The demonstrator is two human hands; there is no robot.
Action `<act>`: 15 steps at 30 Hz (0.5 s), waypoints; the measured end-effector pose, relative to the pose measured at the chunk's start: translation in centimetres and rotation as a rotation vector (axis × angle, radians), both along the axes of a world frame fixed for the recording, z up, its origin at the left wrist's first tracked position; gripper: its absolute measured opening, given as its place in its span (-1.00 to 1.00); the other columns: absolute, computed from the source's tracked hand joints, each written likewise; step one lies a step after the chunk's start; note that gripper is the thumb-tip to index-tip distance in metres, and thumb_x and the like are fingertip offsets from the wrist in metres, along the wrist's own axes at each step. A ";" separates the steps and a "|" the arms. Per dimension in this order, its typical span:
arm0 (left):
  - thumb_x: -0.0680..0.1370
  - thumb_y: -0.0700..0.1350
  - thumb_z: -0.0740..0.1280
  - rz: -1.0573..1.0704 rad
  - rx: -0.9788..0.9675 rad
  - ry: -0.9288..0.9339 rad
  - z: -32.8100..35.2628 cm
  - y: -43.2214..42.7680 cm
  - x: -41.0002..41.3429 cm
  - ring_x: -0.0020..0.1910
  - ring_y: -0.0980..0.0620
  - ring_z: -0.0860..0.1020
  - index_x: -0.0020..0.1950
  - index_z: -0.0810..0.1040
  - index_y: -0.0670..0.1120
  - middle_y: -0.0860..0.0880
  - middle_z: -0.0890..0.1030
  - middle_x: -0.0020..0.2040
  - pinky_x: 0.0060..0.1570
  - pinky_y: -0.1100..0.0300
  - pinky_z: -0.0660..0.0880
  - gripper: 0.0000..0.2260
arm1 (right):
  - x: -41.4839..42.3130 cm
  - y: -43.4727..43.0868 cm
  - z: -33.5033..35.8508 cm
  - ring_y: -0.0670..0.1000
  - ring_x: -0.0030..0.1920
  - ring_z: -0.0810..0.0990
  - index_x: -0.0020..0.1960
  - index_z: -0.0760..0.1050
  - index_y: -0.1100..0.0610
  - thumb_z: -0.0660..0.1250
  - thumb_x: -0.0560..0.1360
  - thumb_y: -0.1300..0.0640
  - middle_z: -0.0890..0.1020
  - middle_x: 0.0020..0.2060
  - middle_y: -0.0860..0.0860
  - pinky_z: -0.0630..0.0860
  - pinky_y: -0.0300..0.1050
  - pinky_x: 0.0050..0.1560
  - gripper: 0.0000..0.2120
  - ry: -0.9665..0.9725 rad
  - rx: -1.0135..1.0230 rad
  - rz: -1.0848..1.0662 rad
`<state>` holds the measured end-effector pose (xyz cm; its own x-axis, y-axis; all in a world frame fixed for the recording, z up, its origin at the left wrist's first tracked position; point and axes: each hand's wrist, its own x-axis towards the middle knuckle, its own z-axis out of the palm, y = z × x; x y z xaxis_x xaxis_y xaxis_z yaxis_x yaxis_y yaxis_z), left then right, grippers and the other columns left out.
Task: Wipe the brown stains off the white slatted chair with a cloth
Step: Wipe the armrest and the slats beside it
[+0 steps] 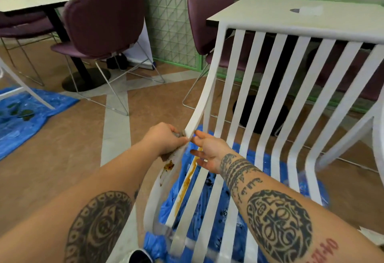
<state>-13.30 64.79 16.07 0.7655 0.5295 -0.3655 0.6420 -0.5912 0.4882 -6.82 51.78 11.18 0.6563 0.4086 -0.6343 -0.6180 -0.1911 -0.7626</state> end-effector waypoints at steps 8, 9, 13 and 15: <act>0.56 0.12 0.41 0.120 -0.284 0.123 0.5 0.8 -6.2 -0.10 0.00 0.61 0.07 0.66 0.00 -0.08 0.65 -0.04 -0.29 0.18 0.55 -0.77 | -1.0 -0.2 1.2 -0.02 0.08 0.53 0.52 0.32 -0.16 0.18 0.67 0.14 0.52 0.33 -0.09 0.51 -0.04 -0.15 -0.55 -0.136 -0.100 0.132; 0.56 0.12 0.40 0.139 -0.334 0.123 0.5 1.0 -7.2 -0.11 0.00 0.61 0.07 0.67 0.00 -0.08 0.65 -0.04 -0.29 0.18 0.55 -0.77 | -1.1 -0.4 1.4 0.01 0.14 0.53 0.53 0.30 -0.16 0.18 0.67 0.15 0.49 0.38 -0.06 0.52 -0.02 -0.11 -0.53 -0.151 -0.106 0.144; 0.61 0.09 0.34 0.234 -0.406 -0.091 0.0 0.7 -9.0 -0.05 -0.02 0.59 0.03 0.66 -0.03 -0.07 0.64 -0.04 -0.05 0.07 0.58 -0.78 | -1.6 -1.3 1.6 0.23 0.45 0.38 0.55 0.26 0.04 0.15 0.65 0.18 0.34 0.49 0.16 0.49 0.13 0.17 -0.53 -0.221 -0.098 0.148; 0.65 0.05 0.28 0.272 -0.380 -0.259 0.0 -0.4 -8.4 -0.03 0.00 0.57 -0.02 0.64 -0.01 -0.03 0.63 -0.05 0.08 0.05 0.55 -0.79 | -2.1 -1.6 1.6 0.25 0.46 0.36 0.54 0.26 0.18 0.13 0.66 0.19 0.34 0.49 0.20 0.45 0.17 0.34 -0.56 -0.207 -0.116 0.124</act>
